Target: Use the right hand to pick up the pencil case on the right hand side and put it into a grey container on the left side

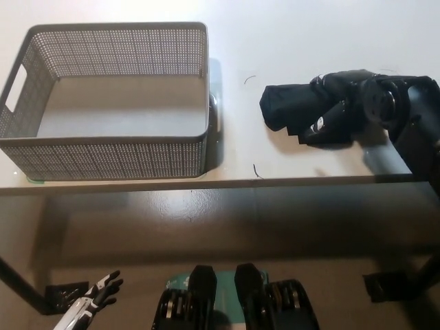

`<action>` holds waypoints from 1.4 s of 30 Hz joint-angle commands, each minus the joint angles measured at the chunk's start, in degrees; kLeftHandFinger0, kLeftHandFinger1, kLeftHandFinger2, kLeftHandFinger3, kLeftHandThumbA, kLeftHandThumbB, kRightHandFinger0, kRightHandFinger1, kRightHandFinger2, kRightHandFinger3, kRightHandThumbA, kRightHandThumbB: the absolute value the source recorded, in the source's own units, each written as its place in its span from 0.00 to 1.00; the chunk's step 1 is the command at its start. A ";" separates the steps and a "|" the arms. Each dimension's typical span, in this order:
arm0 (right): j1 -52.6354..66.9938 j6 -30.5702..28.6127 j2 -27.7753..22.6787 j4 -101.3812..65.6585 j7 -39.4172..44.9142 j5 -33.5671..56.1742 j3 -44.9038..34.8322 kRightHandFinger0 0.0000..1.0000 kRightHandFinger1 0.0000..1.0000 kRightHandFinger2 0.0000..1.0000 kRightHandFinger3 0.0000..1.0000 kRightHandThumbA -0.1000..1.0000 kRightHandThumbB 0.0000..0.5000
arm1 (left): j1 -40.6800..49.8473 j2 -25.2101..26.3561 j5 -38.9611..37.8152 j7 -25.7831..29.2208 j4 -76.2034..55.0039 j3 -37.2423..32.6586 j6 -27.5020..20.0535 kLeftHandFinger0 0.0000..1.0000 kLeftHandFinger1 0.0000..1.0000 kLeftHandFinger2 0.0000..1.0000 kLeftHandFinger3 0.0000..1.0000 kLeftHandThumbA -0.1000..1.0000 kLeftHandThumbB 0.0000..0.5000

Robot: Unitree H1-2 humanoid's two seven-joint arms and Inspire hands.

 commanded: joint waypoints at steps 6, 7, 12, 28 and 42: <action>-6.24 -2.65 1.96 5.60 -4.60 0.90 0.14 1.00 1.00 1.00 1.00 0.98 1.00 | -0.68 0.41 -0.20 -0.95 -0.71 -0.25 -2.30 1.00 1.00 1.00 1.00 1.00 0.72; -6.64 -2.87 2.42 6.82 -5.00 1.02 0.15 1.00 1.00 1.00 1.00 0.98 1.00 | -0.68 0.42 -0.30 -0.95 -0.82 -0.18 -2.20 1.00 1.00 1.00 1.00 1.00 0.72; -9.22 -3.92 5.50 14.70 -8.03 1.19 0.52 1.00 1.00 1.00 1.00 0.95 1.00 | -0.83 0.73 -0.01 -0.69 -1.40 0.03 -2.19 1.00 1.00 1.00 1.00 1.00 0.70; -5.87 -5.75 12.71 28.61 -16.85 1.43 3.16 1.00 1.00 1.00 1.00 0.96 1.00 | -2.09 0.63 -0.88 -2.01 -0.33 -0.40 -4.94 1.00 1.00 1.00 1.00 1.00 0.64; -0.34 -8.51 11.20 29.16 -37.06 3.27 1.34 0.00 0.15 0.43 0.33 0.00 0.37 | -3.23 0.78 -1.36 -2.22 1.04 0.06 -5.67 1.00 1.00 1.00 1.00 1.00 0.65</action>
